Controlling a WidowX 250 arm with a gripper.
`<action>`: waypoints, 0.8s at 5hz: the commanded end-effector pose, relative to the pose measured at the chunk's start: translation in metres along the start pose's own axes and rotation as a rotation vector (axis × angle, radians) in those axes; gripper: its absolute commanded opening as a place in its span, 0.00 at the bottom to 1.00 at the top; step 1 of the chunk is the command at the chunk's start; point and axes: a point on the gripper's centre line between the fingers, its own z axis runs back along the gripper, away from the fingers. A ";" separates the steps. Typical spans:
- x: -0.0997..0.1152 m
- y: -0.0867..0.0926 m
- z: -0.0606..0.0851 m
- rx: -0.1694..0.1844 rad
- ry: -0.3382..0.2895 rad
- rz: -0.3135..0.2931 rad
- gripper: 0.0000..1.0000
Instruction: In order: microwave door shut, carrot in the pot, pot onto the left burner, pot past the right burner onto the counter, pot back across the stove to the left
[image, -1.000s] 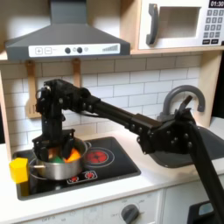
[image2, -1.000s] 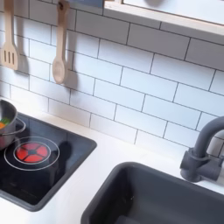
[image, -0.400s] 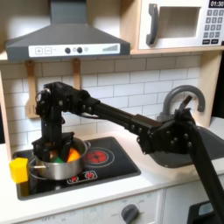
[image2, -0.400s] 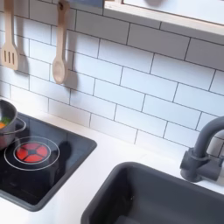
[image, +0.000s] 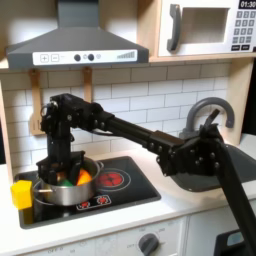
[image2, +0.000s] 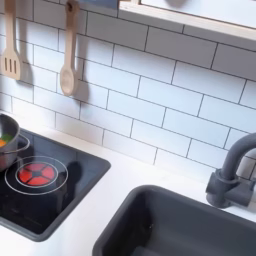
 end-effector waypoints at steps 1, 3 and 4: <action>0.001 -0.004 0.014 -0.006 -0.027 -0.019 0.00; 0.005 -0.012 0.031 -0.005 -0.069 -0.040 0.00; 0.004 -0.011 0.027 -0.012 -0.052 -0.036 0.00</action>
